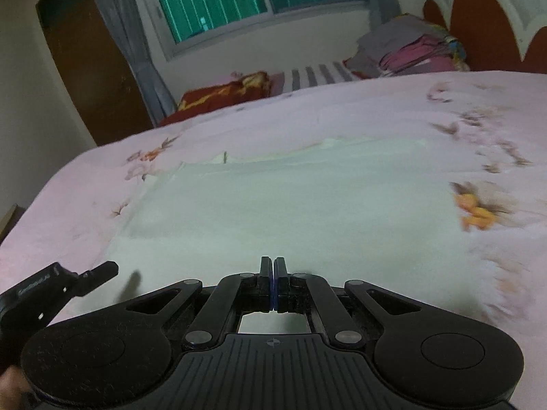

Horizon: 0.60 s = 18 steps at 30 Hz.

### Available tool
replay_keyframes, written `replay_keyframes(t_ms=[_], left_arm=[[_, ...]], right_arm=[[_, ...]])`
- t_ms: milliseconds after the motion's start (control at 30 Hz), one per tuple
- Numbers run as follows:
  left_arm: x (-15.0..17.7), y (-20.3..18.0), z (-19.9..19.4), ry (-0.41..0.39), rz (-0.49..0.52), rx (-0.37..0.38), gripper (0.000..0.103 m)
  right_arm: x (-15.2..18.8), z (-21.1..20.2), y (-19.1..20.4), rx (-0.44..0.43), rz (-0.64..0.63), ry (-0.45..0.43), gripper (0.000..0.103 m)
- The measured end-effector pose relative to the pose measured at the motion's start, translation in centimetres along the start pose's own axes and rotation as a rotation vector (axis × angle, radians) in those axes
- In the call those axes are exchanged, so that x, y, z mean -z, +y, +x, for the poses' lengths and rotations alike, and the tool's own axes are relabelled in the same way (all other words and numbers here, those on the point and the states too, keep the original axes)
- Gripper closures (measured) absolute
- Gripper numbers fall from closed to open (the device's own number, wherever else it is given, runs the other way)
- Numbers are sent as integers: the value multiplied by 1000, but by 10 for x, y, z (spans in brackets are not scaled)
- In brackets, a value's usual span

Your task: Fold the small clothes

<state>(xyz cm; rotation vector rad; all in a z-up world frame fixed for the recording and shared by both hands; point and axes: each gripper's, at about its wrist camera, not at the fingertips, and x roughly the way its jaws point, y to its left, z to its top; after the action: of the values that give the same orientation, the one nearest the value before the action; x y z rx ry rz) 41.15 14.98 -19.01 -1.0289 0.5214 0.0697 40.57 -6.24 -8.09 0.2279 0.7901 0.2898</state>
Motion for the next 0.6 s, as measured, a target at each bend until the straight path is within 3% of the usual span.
replay_keyframes(t_ms=[100, 133, 200, 333, 367, 467, 533, 600], left_arm=[[-7, 3, 11, 31, -8, 2, 83], [-9, 7, 15, 52, -19, 7, 95], [-12, 11, 16, 69, -39, 23, 96], [-10, 3, 6, 50, 31, 29, 94], [-10, 5, 6, 41, 23, 16, 89], [-11, 13, 8, 16, -50, 16, 89], [-13, 10, 11, 13, -48, -4, 89], [-15, 6, 12, 23, -46, -11, 95]], right_arm=[[-8, 24, 8, 4, -4, 17, 103], [-11, 32, 10, 4, 1, 23, 103], [-13, 39, 13, 5, 3, 26, 103], [-20, 47, 15, 3, 14, 16, 103], [-22, 49, 15, 0, 14, 10, 103], [-19, 69, 9, 12, 16, 73, 103], [-18, 71, 4, -7, 29, 59, 103], [-19, 69, 2, -14, 33, 64, 103]])
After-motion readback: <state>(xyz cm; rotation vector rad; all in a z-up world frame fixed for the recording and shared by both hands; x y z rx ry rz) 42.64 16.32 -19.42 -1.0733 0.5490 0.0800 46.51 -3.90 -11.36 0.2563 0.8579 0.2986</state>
